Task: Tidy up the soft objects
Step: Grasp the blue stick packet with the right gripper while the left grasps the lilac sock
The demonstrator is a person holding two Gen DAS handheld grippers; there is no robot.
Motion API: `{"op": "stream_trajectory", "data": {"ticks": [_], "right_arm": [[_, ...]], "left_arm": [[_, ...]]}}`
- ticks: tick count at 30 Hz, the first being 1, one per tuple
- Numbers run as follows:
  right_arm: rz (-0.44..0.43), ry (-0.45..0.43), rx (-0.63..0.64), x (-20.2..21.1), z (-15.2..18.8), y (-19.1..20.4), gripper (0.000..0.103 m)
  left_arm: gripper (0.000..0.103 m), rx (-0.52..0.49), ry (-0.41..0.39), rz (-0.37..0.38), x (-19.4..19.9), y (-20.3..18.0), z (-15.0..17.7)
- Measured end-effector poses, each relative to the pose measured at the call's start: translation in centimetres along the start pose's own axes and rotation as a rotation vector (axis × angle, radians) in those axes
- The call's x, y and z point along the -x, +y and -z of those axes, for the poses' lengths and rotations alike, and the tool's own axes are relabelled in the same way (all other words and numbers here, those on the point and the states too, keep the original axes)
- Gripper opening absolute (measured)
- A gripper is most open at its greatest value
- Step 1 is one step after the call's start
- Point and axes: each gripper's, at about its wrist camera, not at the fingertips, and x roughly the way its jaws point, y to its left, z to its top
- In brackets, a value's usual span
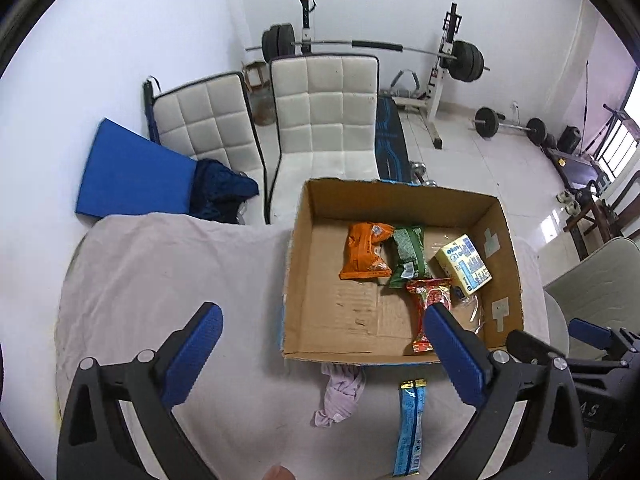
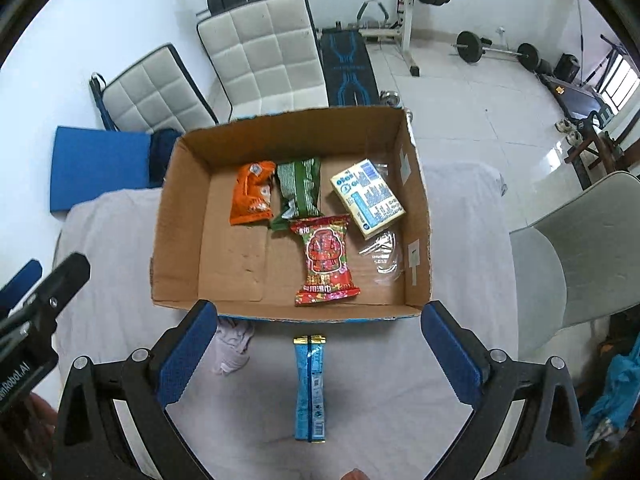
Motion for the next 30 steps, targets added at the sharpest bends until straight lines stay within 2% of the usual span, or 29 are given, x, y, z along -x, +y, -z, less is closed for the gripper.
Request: {"op": "stream_trajectory", "data": {"ticks": [8, 12, 14, 18, 21, 26, 29, 30], "right_arm": [[0.009, -0.053, -0.006, 1.8, 1.6, -0.3, 0.103], [-0.005, -0.042, -0.013, 1.5, 2.5, -0.5, 0.103], [-0.019, -0.018, -0.017, 0.7, 3.3, -0.7, 0.103], [-0.038, 0.114, -0.033, -3.4, 6.0, -1.2, 0.103], [-0.055, 0.246, -0.06, -8.1, 8.8, -1.3, 0.103], [-0.034, 0.392, -0.085, -15.2, 12.9, -0.7, 0.103], [-0.023, 0.44, -0.109, -18.2, 14.4, -0.7, 0.095], [-0.023, 0.451, -0.115, -19.0, 14.8, -0.7, 0.086]], "left_arm": [[0.103, 0.002, -0.033, -0.027, 1.4, 0.2, 1.3], [0.103, 0.002, -0.011, -0.033, 0.9, 0.3, 2.5], [0.103, 0.008, 0.031, -0.033, -0.1, 0.6, 3.6], [0.103, 0.035, 0.167, -0.026, -3.7, 1.8, 7.0], [0.103, 0.035, 0.271, -0.046, -6.9, 2.4, 10.3], [0.103, 0.036, 0.421, -0.02, -11.4, 2.6, 13.5], [0.103, 0.019, 0.476, -0.019, -13.6, 2.2, 14.1], [0.103, 0.009, 0.489, -0.013, -14.3, 1.8, 14.2]]}}
